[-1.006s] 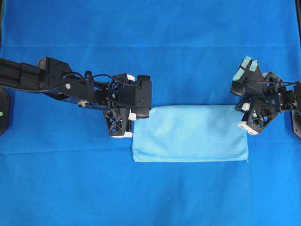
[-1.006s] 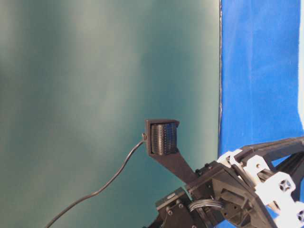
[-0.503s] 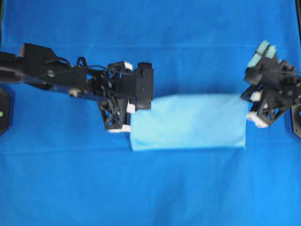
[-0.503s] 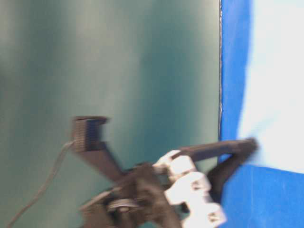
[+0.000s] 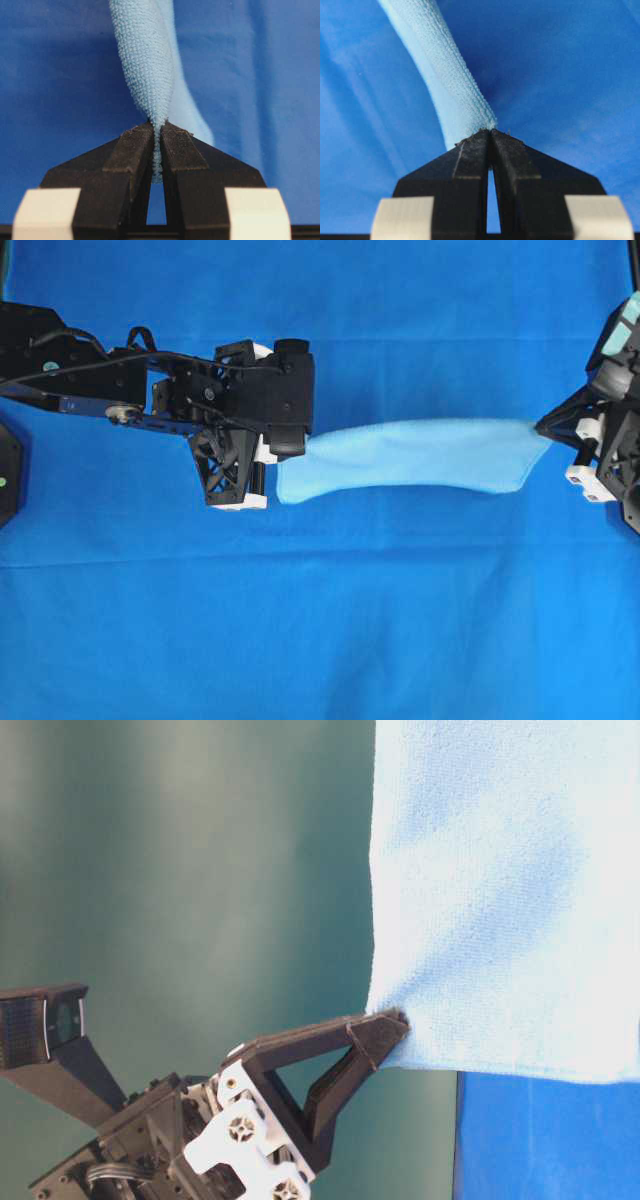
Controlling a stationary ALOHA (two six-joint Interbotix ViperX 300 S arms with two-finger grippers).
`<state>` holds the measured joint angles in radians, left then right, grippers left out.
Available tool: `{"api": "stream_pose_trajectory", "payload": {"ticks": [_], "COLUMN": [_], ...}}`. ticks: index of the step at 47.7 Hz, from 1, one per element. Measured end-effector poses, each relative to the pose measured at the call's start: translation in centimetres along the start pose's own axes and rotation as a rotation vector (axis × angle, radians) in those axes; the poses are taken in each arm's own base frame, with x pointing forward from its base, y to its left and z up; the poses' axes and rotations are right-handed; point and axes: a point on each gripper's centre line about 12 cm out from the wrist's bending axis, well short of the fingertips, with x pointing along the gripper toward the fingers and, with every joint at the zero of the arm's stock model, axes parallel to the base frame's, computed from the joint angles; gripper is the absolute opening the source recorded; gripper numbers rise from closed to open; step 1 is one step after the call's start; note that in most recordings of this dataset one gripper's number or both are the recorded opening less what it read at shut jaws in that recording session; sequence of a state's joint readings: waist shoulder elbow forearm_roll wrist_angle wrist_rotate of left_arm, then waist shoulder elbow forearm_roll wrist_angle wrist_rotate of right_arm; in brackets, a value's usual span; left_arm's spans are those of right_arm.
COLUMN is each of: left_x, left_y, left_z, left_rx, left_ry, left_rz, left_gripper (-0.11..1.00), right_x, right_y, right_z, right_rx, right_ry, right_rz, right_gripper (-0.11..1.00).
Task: Fold the light blue towel.
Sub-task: 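Lift the strip and swing the right end over toward the left gripper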
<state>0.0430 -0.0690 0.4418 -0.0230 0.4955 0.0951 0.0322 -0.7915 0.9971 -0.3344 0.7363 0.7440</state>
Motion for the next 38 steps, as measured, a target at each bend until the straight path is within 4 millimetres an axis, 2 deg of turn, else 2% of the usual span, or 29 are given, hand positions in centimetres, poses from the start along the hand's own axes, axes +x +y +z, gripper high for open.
{"api": "stream_pose_trajectory", "payload": {"ticks": [7,13,20,27,38], "left_x": [0.0,0.1,1.6,2.9,5.5], "left_y": [-0.3,-1.7,-4.0,-5.4,-7.8], "left_z": [0.4,0.9,1.3,2.4,5.3], "left_rx": [-0.01,0.014,0.051,0.069,0.094], "left_ry": [-0.029,-0.075,-0.112,-0.164,-0.225], "left_rz": [-0.004,-0.024,-0.059,-0.078,-0.109], "left_gripper": [0.03,0.03,0.03,0.03,0.03], "right_x": [0.3,0.7,1.1,1.8,2.7], "right_y": [-0.4,-2.1,-4.4,-6.4,-7.2], "right_z": [0.3,1.1,2.7,4.4,7.3], "right_rx": [-0.025,-0.002,0.044,0.068,0.038], "right_ry": [-0.012,-0.031,-0.075,-0.125,-0.194], "right_rz": [-0.036,-0.115,-0.196,-0.262,-0.278], "right_gripper": [0.02,0.02,0.02,0.02,0.02]}}
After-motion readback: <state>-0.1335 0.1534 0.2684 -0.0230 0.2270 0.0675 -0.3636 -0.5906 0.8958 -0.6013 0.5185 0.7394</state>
